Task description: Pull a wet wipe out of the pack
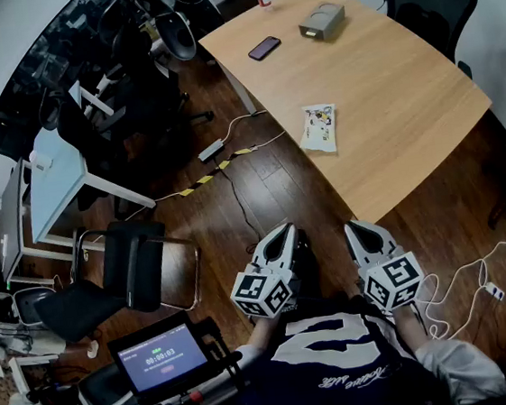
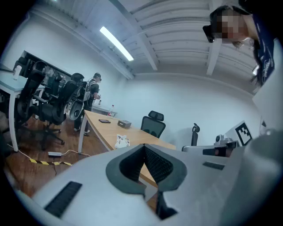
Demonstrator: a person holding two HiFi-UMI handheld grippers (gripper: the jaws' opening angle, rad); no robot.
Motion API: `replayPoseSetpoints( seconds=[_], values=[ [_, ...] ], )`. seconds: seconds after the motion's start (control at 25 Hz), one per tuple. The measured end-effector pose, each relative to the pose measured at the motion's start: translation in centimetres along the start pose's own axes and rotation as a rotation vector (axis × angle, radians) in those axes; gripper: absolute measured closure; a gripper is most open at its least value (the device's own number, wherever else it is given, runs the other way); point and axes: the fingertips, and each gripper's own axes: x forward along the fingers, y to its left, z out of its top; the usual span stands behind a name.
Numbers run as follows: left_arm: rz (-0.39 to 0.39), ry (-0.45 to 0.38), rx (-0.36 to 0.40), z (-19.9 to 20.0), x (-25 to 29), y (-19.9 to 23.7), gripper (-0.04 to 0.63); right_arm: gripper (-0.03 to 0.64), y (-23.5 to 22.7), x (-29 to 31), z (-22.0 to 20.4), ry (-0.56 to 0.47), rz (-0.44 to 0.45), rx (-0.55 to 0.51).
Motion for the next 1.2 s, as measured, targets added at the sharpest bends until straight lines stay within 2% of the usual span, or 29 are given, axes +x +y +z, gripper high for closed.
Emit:
replayPoseSetpoints(
  seconds=[0.28,0.52,0.64,0.92,1.04,1.2],
  values=[
    [-0.038,0.046,0.013,3.6,6.5,7.7,0.592,0.621,-3.4,8.2,3.5,-0.014,-0.089,0.010],
    [-0.163,0.106,0.033,6.3,11.9,12.4,0.592,0.621,-5.2,15.0,7.2,-0.042,-0.183,0.026],
    [-0.238,0.164,0.025,6.4,14.5,14.3,0.592,0.621,-6.3,17.6,7.7,-0.041,-0.244,0.035],
    [-0.368,0.311,0.072,3.4,20.3,15.1,0.592,0.621,-7.8,19.3,6.7,0.022,-0.347,0.044],
    [-0.385,0.375,0.076,1.0,22.7,14.4,0.592,0.621,-8.7,18.6,5.8,0.053,-0.376,0.058],
    [-0.374,0.436,0.143,-1.6,26.9,14.3,0.592,0.606,-11.1,18.6,5.1,0.068,-0.376,0.072]
  ],
)
